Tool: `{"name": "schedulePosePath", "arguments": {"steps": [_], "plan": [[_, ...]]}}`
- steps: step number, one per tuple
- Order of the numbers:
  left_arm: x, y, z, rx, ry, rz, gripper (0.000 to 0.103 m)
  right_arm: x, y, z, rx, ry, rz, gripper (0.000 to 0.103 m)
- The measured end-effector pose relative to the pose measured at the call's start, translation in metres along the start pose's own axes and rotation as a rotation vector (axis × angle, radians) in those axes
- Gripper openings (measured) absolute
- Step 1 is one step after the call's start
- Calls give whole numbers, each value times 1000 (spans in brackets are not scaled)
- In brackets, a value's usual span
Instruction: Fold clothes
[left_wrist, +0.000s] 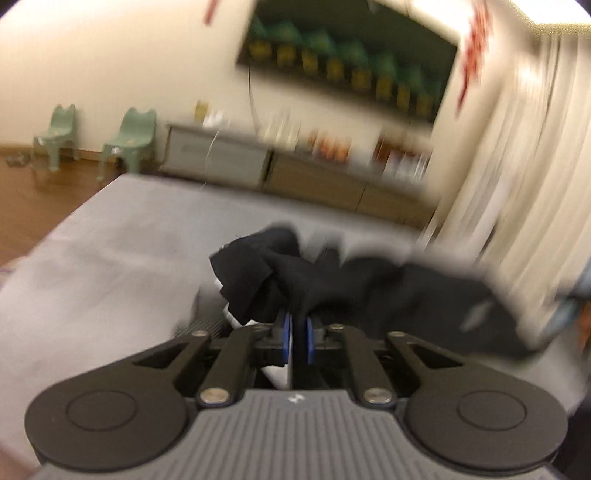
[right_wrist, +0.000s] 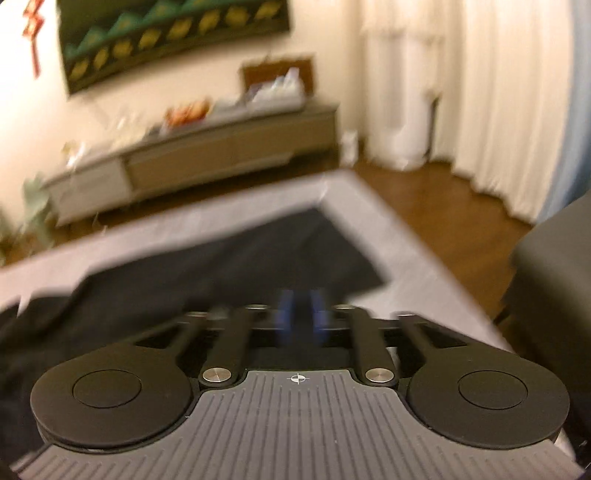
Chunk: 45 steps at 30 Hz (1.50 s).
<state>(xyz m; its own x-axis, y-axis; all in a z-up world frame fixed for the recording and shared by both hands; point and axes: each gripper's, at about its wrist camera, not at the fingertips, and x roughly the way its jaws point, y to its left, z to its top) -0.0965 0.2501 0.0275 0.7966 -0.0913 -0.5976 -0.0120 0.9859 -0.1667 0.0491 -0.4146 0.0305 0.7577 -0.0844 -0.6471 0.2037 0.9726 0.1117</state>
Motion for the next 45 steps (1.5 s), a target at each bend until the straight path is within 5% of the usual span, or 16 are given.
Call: {"name": "schedulePosePath", "arguments": {"steps": [2,6,9,13,18,21,24,28,31,34,35,36,37,38,41,45], "plan": [[0,-10,-17,53,59,92,18,19,11,-11,-14,38,42,62],[-20,-13,-18,19,-8,259,47,47,46,-25,-46,109,180,67],[-26,-19,-9,-44,-39,202,61,55,82,-40,-143,123,376,96],[9,-37,3,-44,9,197,78,61,117,-70,-295,193,554,96],[49,-53,30,-42,21,195,78,61,137,-93,-500,274,589,87],[61,-57,72,-60,-31,110,91,55,133,-95,-481,293,577,87],[113,-68,126,-61,9,28,96,51,130,-87,-429,273,517,89],[234,-92,177,-15,200,71,94,54,125,-80,-350,265,447,92],[313,-110,184,62,323,142,91,54,126,-85,-358,267,417,93],[366,-115,174,95,399,214,72,57,128,-85,-378,271,408,93],[378,-114,171,92,421,226,55,58,130,-83,-387,270,408,93],[387,-112,166,90,441,229,23,60,132,-82,-396,268,407,93],[393,-109,163,86,454,235,3,61,133,-80,-403,266,407,93],[396,-106,164,79,456,248,2,62,134,-79,-409,262,408,93],[363,-88,204,29,292,264,2,60,132,-74,-415,240,414,93],[237,-42,266,-186,-106,205,2,52,122,-65,-377,198,417,93]]}}
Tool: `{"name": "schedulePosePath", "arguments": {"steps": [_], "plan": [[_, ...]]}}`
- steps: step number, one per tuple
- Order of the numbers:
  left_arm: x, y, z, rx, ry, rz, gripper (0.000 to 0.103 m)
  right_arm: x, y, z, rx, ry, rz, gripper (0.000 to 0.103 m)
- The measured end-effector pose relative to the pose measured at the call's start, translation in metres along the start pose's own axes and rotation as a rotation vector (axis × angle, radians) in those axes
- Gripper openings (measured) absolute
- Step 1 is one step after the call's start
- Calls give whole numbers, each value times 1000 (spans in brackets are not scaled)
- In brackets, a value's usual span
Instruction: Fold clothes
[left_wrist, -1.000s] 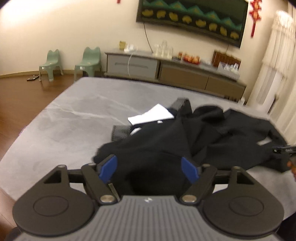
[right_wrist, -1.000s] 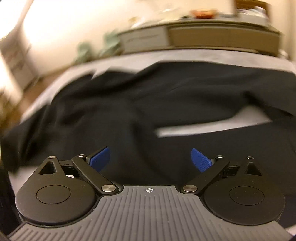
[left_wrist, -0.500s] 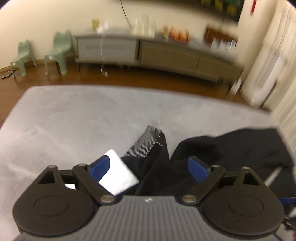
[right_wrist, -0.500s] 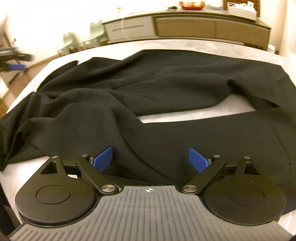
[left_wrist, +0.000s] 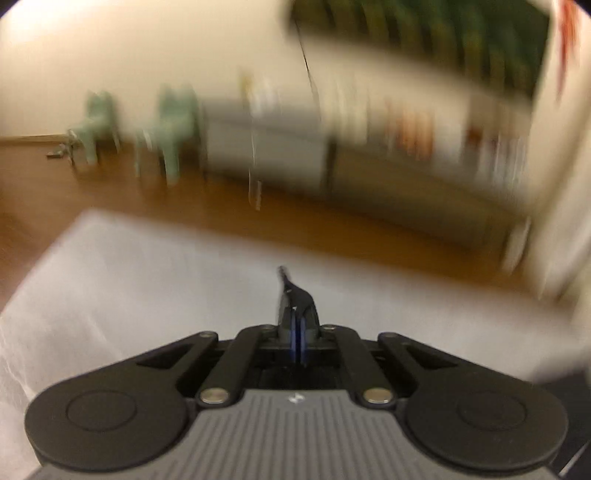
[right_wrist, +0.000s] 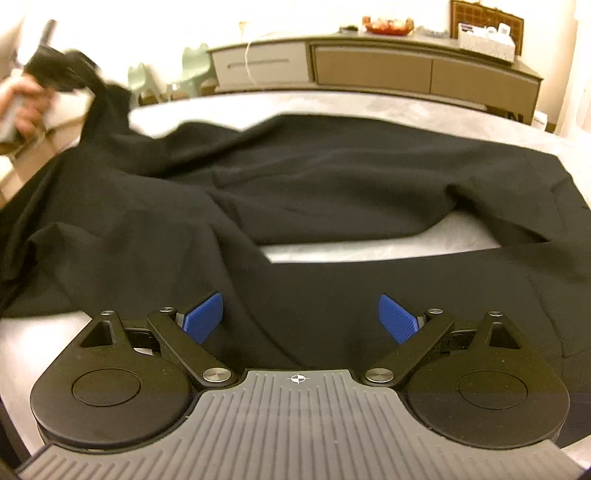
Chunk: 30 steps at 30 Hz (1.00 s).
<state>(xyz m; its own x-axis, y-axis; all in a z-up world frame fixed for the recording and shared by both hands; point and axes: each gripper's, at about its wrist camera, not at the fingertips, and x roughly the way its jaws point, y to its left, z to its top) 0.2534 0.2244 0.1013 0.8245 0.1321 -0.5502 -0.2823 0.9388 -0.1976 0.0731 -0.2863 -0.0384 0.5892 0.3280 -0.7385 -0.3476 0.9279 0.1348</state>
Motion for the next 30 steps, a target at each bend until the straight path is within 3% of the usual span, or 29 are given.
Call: {"name": "schedulePosePath", "arguments": {"steps": [2,4,6,8,10,13,15,20,23,26,28,29,30], "plan": [[-63,29,21,-94,-177,-1,2,-5,-5,2,22,-21,-9,93],[-99,51,16,-125,-246,77,2,-6,-8,3,37,-23,-19,94],[-93,68,-1,-85,-169,172,7,-5,-9,3,46,-21,-28,94],[-61,87,-24,-39,8,186,16,-3,-9,2,45,-18,-35,94],[-46,109,-50,-81,108,173,19,-1,-11,1,54,-23,-55,94],[-54,136,-86,-130,125,119,35,-5,-24,-1,108,-59,-121,95],[-66,147,-105,-126,104,86,57,-10,-40,-1,166,-97,-161,96],[-91,123,-153,60,75,5,83,-3,-58,-4,223,-71,-219,98],[-89,90,-178,203,85,-37,87,6,-51,-9,180,-28,-261,98],[-78,65,-196,288,129,-62,90,3,-43,-15,144,-8,-227,98],[-69,58,-207,317,154,-40,89,-4,-36,-20,119,-13,-183,98],[-62,59,-213,329,162,-13,82,-7,-31,-21,107,-18,-156,98],[-56,61,-217,337,175,15,60,-9,-28,-23,97,-12,-124,98]]}}
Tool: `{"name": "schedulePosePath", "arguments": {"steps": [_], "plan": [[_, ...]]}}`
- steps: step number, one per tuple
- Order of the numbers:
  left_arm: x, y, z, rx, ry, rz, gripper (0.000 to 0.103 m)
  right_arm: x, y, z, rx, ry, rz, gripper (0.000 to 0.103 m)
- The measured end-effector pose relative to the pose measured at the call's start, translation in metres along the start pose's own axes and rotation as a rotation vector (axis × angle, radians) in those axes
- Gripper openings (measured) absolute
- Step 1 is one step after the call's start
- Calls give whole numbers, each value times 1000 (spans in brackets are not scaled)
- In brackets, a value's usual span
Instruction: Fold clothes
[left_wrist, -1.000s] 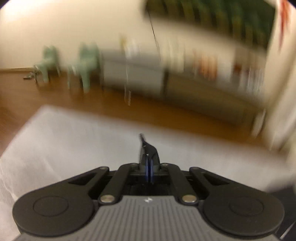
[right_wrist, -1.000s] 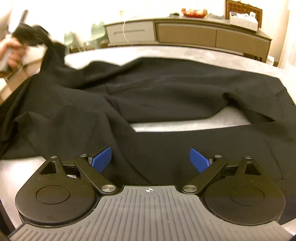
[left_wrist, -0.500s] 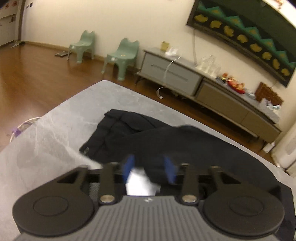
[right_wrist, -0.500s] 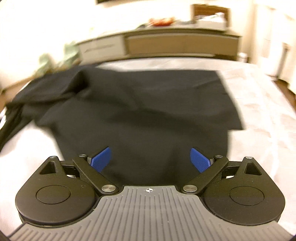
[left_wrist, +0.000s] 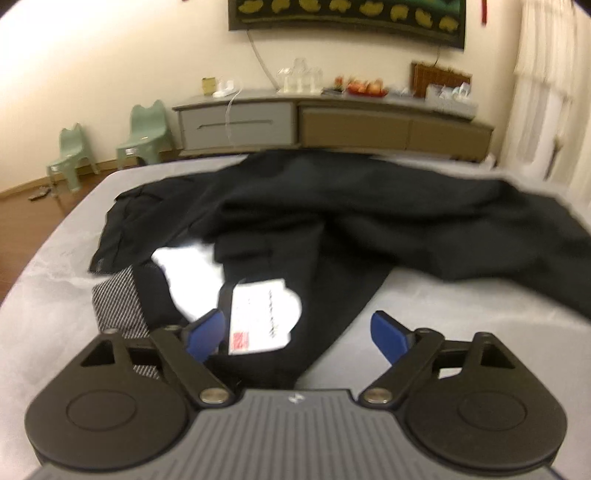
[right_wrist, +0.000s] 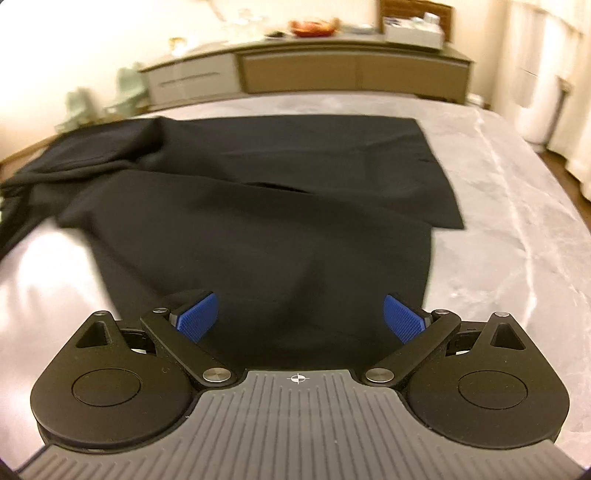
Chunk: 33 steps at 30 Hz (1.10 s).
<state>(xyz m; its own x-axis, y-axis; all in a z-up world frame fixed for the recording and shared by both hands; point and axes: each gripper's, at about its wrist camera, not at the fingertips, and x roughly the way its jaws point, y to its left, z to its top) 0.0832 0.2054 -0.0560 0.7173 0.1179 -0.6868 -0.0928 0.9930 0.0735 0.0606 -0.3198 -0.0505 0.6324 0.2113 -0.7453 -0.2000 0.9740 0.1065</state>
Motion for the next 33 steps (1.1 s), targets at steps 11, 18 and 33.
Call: {"name": "schedulePosePath", "arguments": {"steps": [11,18,33], "plan": [[-89,159,3,-577,-95,-1,9,1,-8,-11,-33,126,-68,12],[-91,213,-17,-694,-8,154,13,-1,-39,-10,-20,124,-343,36],[-65,161,-28,-516,5,126,74,-17,-66,-10,154,49,-299,40]]}}
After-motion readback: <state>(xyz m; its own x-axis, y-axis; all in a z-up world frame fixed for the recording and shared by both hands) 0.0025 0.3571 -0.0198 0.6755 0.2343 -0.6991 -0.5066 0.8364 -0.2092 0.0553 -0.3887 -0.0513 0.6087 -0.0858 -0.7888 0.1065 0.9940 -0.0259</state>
